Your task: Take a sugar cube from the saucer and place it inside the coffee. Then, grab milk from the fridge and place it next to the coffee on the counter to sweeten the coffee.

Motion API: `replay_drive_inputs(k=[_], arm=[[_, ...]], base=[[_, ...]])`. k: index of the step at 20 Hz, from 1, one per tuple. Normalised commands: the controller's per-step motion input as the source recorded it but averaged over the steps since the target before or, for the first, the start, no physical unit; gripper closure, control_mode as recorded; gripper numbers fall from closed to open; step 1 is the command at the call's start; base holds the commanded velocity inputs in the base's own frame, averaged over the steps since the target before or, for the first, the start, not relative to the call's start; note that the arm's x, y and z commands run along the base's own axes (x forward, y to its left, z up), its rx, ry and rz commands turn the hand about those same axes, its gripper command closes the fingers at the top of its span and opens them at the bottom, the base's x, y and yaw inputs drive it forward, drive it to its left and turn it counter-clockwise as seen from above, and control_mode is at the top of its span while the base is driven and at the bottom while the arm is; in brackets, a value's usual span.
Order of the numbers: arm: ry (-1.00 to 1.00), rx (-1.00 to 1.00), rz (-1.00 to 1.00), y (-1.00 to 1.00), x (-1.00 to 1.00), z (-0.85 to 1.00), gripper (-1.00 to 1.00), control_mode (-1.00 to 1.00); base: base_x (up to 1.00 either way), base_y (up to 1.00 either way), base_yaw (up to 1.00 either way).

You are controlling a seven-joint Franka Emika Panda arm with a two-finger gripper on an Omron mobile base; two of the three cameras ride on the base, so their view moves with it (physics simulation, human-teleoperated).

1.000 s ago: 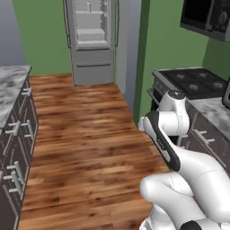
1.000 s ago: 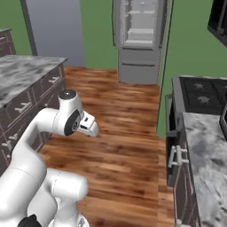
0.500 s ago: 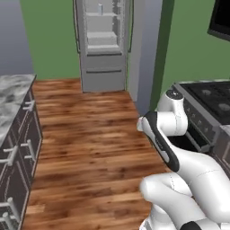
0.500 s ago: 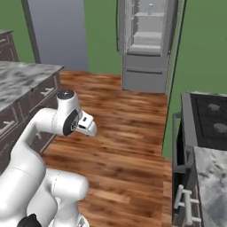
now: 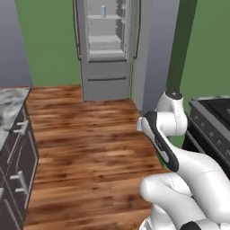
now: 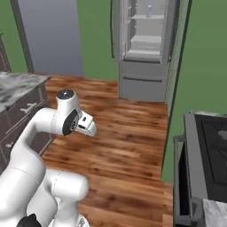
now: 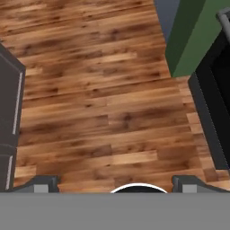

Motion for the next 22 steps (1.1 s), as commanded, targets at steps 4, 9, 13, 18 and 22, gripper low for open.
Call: replay_drive_inputs(k=[4,9,13,18,22], arm=[[0.00,0.00,0.00,0.00,0.00,0.00,-1.00,1.00],[0.00,0.00,0.00,0.00,0.00,0.00,-1.00,1.00],[0.00,0.00,0.00,0.00,0.00,0.00,-1.00,1.00],[0.00,0.00,0.00,0.00,0.00,0.00,-1.00,1.00],[0.00,0.00,0.00,0.00,0.00,0.00,-1.00,1.00]], base=[[1.00,0.21,0.00],[1.00,0.27,0.00],[1.00,0.42,0.00],[1.00,0.20,0.00],[1.00,0.00,0.00]])
